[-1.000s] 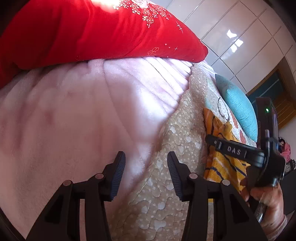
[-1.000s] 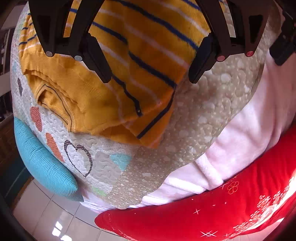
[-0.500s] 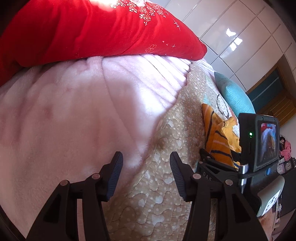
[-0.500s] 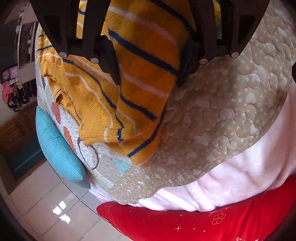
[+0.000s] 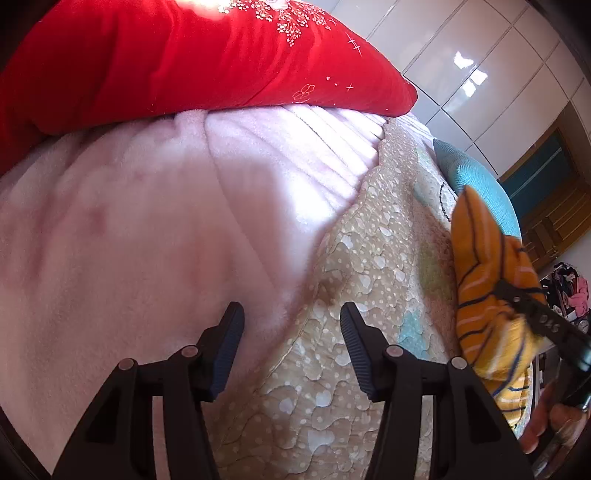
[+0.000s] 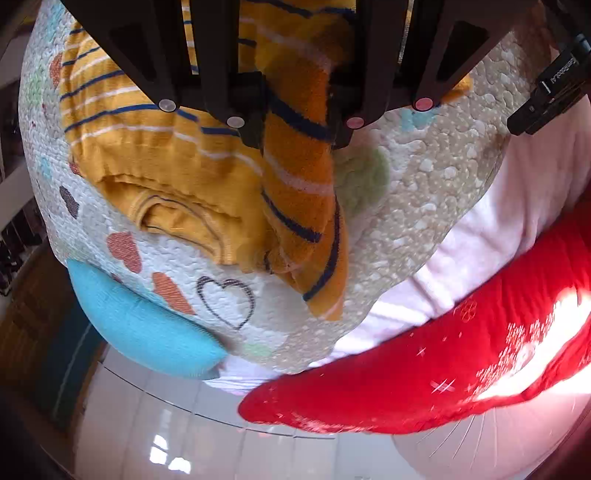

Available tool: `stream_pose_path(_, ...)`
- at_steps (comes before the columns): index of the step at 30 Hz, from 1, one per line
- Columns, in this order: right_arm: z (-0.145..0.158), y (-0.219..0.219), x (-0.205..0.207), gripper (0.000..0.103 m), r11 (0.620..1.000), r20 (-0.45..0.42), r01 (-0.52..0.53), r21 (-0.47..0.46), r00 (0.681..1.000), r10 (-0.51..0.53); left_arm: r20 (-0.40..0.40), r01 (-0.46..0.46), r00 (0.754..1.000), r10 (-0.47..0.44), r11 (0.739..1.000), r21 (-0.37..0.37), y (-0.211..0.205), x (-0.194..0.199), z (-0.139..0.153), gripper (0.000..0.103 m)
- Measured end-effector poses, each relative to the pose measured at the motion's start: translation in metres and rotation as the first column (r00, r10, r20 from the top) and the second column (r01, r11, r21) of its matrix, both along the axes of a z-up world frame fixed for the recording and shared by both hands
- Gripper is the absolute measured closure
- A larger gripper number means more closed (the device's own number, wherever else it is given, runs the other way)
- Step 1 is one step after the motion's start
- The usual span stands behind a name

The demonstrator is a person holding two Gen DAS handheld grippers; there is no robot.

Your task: Fold small clothes

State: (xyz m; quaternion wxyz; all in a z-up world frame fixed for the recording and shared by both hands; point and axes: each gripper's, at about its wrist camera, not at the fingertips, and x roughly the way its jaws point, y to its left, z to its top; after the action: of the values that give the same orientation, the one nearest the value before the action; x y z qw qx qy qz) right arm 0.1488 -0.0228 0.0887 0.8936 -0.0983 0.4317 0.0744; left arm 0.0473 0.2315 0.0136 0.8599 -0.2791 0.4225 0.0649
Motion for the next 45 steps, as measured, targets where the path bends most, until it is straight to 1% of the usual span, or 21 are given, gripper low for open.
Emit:
stream_pose_path(4,0.03,-0.082,-0.006,0.083,0.989,0.039,0.125,0.081,0.991,-0.129,0.0,0.002,1.0,-0.002,1.0,0.016,-0.005,0.002,0.001,0.045)
stream_pose_path(6,0.034,-0.13,-0.007,0.083,0.971,0.039,0.213,0.109,0.975,-0.218,0.003,0.01,1.0,-0.01,1.0,0.022,-0.009,0.003,0.002,0.045)
stream_pose_path(9,0.02,-0.197,-0.009,0.083,0.924,0.004,0.353,0.144,0.934,-0.357,0.007,0.025,1.0,-0.026,0.999,0.03,-0.015,0.004,0.003,0.045)
stream_pose_path(12,-0.006,-0.246,-0.01,0.082,0.885,-0.065,0.438,0.161,0.899,-0.433,0.008,0.037,0.999,-0.037,0.998,0.052,-0.021,0.004,0.004,0.045)
stream_pose_path(13,-0.015,-0.26,-0.012,0.078,0.872,-0.103,0.448,0.198,0.894,-0.436,0.008,0.037,0.999,-0.038,0.997,0.061,-0.022,0.004,0.004,0.044)
stream_pose_path(14,-0.02,-0.271,-0.014,0.069,0.856,-0.125,0.463,0.231,0.887,-0.445,0.009,0.039,0.999,-0.039,0.997,0.067,-0.023,0.004,0.004,0.044)
stream_pose_path(15,-0.021,-0.28,-0.018,0.064,0.838,-0.122,0.486,0.249,0.874,-0.471,0.01,0.04,0.999,-0.04,0.997,0.07,-0.024,0.004,0.004,0.043)
stream_pose_path(17,-0.012,-0.289,-0.027,0.058,0.812,-0.094,0.514,0.275,0.855,-0.51,0.009,0.039,0.999,-0.04,0.997,0.069,-0.024,0.004,0.004,0.043)
stream_pose_path(20,0.013,-0.289,-0.035,0.057,0.823,-0.034,0.502,0.266,0.858,-0.513,0.004,0.038,0.999,-0.038,0.997,0.062,-0.024,0.005,0.003,0.043)
stream_pose_path(23,0.042,-0.275,-0.044,0.057,0.865,0.046,0.423,0.269,0.892,-0.45,0.006,0.038,0.999,-0.038,0.997,0.06,-0.025,0.005,0.004,0.042)
stream_pose_path(25,0.056,-0.258,-0.05,0.057,0.897,0.077,0.341,0.28,0.924,-0.375,0.012,0.043,0.999,-0.044,0.997,0.065,-0.026,0.005,0.005,0.041)
stream_pose_path(27,0.06,-0.24,-0.055,0.058,0.913,0.064,0.23,0.337,0.962,-0.266,0.016,0.049,0.999,-0.05,0.996,0.071,-0.028,0.004,0.005,0.04)
stream_pose_path(30,0.046,-0.226,-0.057,0.06,0.907,0.01,0.195,0.373,0.977,-0.214,0.018,0.057,0.998,-0.059,0.996,0.075,-0.03,0.003,0.005,0.037)
stream_pose_path(33,0.012,-0.24,-0.06,0.06,0.903,-0.07,0.296,0.311,0.955,-0.289,0.018,0.064,0.998,-0.066,0.994,0.089,-0.033,0.003,0.005,0.037)
stream_pose_path(35,-0.013,-0.262,-0.072,0.065,0.872,-0.12,0.386,0.301,0.923,-0.367,0.02,0.065,0.998,-0.067,0.993,0.095,-0.033,0.002,0.005,0.037)
stream_pose_path(37,-0.037,-0.284,-0.088,0.065,0.843,-0.173,0.461,0.276,0.887,-0.429,0.019,0.065,0.998,-0.067,0.993,0.095,-0.034,0.002,0.006,0.037)
stream_pose_path(39,-0.057,-0.302,-0.104,0.065,0.804,-0.218,0.487,0.34,0.873,-0.437,0.022,0.063,0.998,-0.066,0.994,0.094,-0.034,0.002,0.006,0.036)
stream_pose_path(40,-0.061,-0.31,-0.111,0.062,0.782,-0.225,0.495,0.379,0.869,-0.441,0.026,0.061,0.998,-0.064,0.994,0.092,-0.036,0.002,0.007,0.035)
stream_pose_path(41,-0.062,-0.315,-0.117,0.055,0.767,-0.221,0.5,0.402,0.866,-0.449,0.034,0.057,0.998,-0.06,0.994,0.093,-0.037,0.002,0.009,0.035)
stream_pose_path(43,-0.061,-0.32,-0.126,0.043,0.757,-0.203,0.508,0.411,0.861,-0.467,0.062,0.054,0.996,-0.06,0.994,0.095,-0.042,-0.003,0.014,0.035)
stream_pose_path(45,-0.061,-0.324,-0.131,0.04,0.757,-0.192,0.494,0.427,0.868,-0.458,0.093,0.073,0.992,-0.082,0.992,0.099,-0.05,-0.009,0.022,0.034)
